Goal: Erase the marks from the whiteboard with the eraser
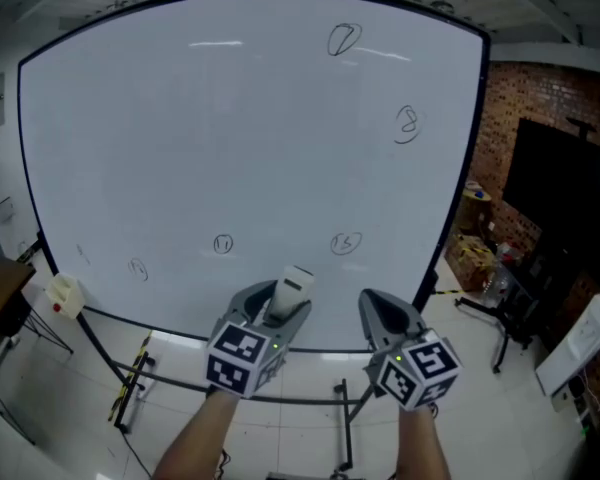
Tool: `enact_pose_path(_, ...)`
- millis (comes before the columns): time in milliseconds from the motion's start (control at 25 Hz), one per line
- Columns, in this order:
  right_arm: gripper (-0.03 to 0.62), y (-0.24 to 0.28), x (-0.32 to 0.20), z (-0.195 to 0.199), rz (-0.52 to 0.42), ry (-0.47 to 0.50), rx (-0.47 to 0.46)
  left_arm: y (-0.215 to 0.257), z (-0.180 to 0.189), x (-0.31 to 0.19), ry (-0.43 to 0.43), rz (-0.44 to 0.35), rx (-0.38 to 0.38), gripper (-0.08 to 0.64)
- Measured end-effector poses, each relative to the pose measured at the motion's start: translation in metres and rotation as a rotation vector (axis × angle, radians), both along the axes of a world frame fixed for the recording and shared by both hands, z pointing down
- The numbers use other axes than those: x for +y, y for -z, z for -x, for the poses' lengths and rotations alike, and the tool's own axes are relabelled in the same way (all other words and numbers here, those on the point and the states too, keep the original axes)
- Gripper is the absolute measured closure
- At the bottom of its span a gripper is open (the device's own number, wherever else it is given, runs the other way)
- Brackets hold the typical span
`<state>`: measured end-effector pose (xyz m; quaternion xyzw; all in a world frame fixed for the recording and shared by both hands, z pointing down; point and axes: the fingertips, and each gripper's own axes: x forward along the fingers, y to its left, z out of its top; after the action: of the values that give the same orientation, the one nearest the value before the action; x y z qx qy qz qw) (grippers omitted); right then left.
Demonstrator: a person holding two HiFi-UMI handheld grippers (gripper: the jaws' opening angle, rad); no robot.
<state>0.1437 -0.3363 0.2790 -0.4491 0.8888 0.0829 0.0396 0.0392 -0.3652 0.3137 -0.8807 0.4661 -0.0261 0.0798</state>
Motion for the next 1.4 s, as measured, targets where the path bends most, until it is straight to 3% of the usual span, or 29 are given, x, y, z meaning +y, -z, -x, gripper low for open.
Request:
enact_pose_path(280, 0.600, 0.007, 0.010, -0.050, -0.017, -0.078, -0.029, 0.014, -0.053, -0.005, -0.063, -0.023, -0.027, 0.298)
enact_pose_path(520, 0.600, 0.011, 0.008, -0.062, -0.019, -0.096, -0.013, 0.030, -0.070, -0.010, -0.072, -0.054, -0.024, 0.298)
enact_pose_path(800, 0.600, 0.036, 0.001, -0.035, -0.066, -0.045, -0.001, 0.067, -0.056, -0.023, -0.028, -0.126, -0.043, 0.299)
enact_pose_path(1400, 0.600, 0.127, -0.054, 0.017, -0.192, 0.023, 0.054, 0.218, -0.012, -0.071, 0.094, -0.358, -0.132, 0.299)
